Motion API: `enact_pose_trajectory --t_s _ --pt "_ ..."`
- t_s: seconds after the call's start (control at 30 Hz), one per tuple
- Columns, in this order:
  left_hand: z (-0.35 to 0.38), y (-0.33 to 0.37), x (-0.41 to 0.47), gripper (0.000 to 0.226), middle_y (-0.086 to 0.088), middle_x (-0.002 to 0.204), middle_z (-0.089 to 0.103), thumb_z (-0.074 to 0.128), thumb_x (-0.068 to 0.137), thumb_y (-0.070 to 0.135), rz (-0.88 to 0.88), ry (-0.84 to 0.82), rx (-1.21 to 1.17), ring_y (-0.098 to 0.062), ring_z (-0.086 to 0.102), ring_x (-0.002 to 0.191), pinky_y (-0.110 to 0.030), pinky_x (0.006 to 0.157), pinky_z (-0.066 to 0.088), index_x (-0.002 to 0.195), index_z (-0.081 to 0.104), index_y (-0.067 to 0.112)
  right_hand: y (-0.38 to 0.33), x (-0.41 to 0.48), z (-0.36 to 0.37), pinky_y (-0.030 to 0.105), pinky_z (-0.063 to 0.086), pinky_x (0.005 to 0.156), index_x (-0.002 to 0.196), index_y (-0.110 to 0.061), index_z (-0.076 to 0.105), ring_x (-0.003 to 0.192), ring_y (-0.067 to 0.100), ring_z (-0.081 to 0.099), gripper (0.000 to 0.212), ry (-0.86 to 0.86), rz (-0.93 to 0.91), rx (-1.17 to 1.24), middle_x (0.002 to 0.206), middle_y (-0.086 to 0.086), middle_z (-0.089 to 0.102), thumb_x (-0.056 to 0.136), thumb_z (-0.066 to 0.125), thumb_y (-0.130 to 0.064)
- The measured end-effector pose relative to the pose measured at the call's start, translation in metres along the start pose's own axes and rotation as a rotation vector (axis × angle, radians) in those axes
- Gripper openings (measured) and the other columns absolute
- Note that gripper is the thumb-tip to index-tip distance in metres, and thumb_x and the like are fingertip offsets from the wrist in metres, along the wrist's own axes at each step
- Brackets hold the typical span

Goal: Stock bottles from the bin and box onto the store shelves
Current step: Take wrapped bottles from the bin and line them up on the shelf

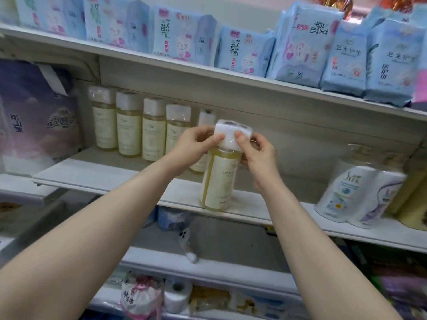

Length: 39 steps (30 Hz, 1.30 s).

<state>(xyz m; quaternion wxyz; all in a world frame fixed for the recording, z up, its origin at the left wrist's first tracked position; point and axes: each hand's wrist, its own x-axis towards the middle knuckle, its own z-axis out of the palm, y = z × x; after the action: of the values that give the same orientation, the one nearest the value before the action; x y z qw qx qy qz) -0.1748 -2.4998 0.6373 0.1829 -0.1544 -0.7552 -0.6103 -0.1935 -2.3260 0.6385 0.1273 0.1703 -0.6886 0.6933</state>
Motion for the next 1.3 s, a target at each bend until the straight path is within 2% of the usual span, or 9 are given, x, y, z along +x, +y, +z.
enact_pose_trajectory --t_s 0.17,0.3,0.5,0.7,0.83,1.0,1.13,1.2,1.3 --pt "0.003 -0.014 0.007 0.044 -0.003 0.114 0.072 0.065 0.087 0.039 -0.013 0.007 -0.022 -0.020 0.068 0.108 -0.046 0.098 0.052 0.122 0.065 0.012 0.015 0.008 0.000 0.049 0.057 0.091 0.104 -0.017 0.067 0.094 0.018 0.072 0.024 -0.002 0.032 0.021 0.099 0.002 0.076 0.089 0.072 -0.035" --pt "0.009 -0.021 0.006 0.027 0.003 0.110 0.073 0.059 0.098 0.026 -0.003 0.027 -0.042 -0.010 0.067 0.104 -0.030 0.092 0.052 0.120 0.067 0.012 0.023 0.007 0.000 0.045 0.056 0.095 0.111 -0.014 0.066 0.101 0.020 0.071 0.031 0.021 0.032 0.045 0.106 0.005 0.075 0.091 0.070 -0.036" --pt "0.020 -0.044 -0.026 0.041 0.013 0.127 0.065 0.057 0.098 0.026 -0.037 0.010 -0.084 0.000 0.059 0.118 -0.021 0.099 0.048 0.138 0.053 0.023 0.051 -0.015 0.001 0.043 0.051 0.103 0.121 -0.022 0.064 0.113 0.015 0.066 0.056 -0.125 0.179 0.054 0.119 0.000 0.071 0.086 0.049 -0.063" --pt "0.028 -0.085 -0.054 0.067 0.010 0.117 0.052 0.079 0.079 0.035 -0.080 0.053 0.304 0.007 0.050 0.107 -0.008 0.090 0.041 0.139 0.050 0.035 0.082 -0.033 0.000 0.042 0.045 0.110 0.136 -0.022 0.058 0.121 0.011 0.062 0.071 -0.272 0.281 0.020 0.130 -0.001 0.066 0.087 0.040 -0.071" --pt "0.029 -0.087 -0.050 0.059 0.003 0.103 0.048 0.079 0.078 0.039 -0.055 0.083 0.388 -0.009 0.052 0.094 -0.023 0.085 0.048 0.131 0.053 0.041 0.081 -0.034 -0.001 0.044 0.045 0.109 0.133 -0.023 0.059 0.121 0.011 0.062 0.071 -0.247 0.260 0.022 0.128 -0.005 0.067 0.084 0.047 -0.074" --pt "0.033 -0.087 -0.044 0.067 0.007 0.107 0.062 0.080 0.080 0.025 -0.099 0.156 0.271 -0.007 0.065 0.091 -0.022 0.085 0.054 0.139 0.050 0.030 0.091 -0.035 -0.015 0.029 0.052 0.098 0.133 -0.023 0.053 0.116 0.006 0.063 0.046 -0.177 0.227 -0.053 0.122 -0.010 0.067 0.094 0.062 -0.045" --pt "0.040 -0.092 -0.038 0.037 0.004 0.100 0.069 0.076 0.083 0.018 -0.135 0.226 0.199 -0.010 0.068 0.090 -0.034 0.086 0.058 0.116 0.061 0.024 0.098 -0.032 -0.027 0.007 0.048 0.080 0.138 -0.020 0.045 0.101 -0.011 0.060 0.055 -0.176 0.170 -0.203 0.122 -0.011 0.061 0.090 0.071 -0.015" --pt "0.043 -0.096 -0.037 0.024 0.004 0.097 0.070 0.074 0.085 0.016 -0.145 0.243 0.181 -0.011 0.068 0.090 -0.036 0.087 0.057 0.106 0.063 0.021 0.101 -0.030 -0.027 0.011 0.048 0.085 0.137 -0.022 0.045 0.102 -0.006 0.060 0.058 -0.146 0.157 -0.280 0.123 -0.010 0.061 0.087 0.073 -0.012" --pt "0.046 -0.099 -0.037 0.018 0.006 0.093 0.072 0.074 0.086 0.015 -0.156 0.257 0.159 -0.009 0.068 0.088 -0.034 0.088 0.057 0.100 0.065 0.023 0.105 -0.028 -0.024 0.034 0.051 0.098 0.133 -0.025 0.046 0.110 0.010 0.063 0.060 -0.085 0.143 -0.371 0.125 -0.006 0.064 0.083 0.076 -0.014"
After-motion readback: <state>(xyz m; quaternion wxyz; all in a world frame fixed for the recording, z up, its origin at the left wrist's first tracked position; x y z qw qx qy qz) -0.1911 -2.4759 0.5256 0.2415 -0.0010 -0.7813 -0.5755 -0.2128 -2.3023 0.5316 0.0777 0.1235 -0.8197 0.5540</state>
